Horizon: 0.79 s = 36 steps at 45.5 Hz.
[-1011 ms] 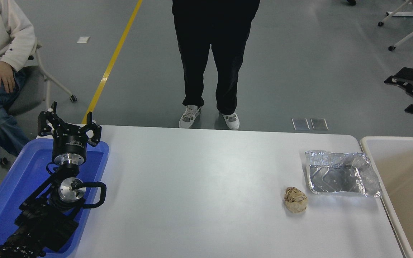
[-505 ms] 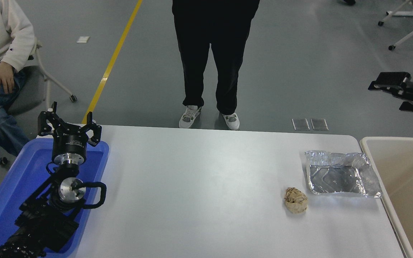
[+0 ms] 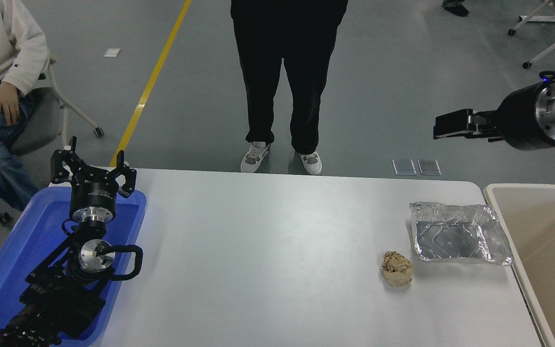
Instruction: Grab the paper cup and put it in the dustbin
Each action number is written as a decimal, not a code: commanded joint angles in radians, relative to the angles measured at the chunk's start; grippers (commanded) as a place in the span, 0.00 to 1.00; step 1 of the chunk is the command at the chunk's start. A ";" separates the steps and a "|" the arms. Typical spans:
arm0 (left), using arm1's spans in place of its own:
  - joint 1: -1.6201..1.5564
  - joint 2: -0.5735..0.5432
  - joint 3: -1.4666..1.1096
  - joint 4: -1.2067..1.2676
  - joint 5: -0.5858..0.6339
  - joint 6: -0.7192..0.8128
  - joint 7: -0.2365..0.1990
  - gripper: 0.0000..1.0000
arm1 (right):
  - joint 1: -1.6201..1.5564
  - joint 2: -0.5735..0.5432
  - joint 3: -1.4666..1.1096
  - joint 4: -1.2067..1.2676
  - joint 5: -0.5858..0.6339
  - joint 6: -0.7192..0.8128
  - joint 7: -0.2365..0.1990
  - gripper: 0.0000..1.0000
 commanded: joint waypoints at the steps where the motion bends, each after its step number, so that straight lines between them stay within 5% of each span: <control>1: 0.000 0.000 0.000 0.000 0.000 0.000 0.000 0.99 | 0.024 0.105 0.006 0.026 0.052 0.160 0.021 1.00; 20: 0.000 0.000 0.000 0.000 0.001 0.000 0.000 0.99 | 0.011 0.269 0.072 0.026 0.301 0.341 0.041 1.00; 36: 0.000 0.000 0.000 0.000 0.000 0.000 0.000 0.99 | 0.014 0.257 0.010 0.026 0.336 0.386 0.041 1.00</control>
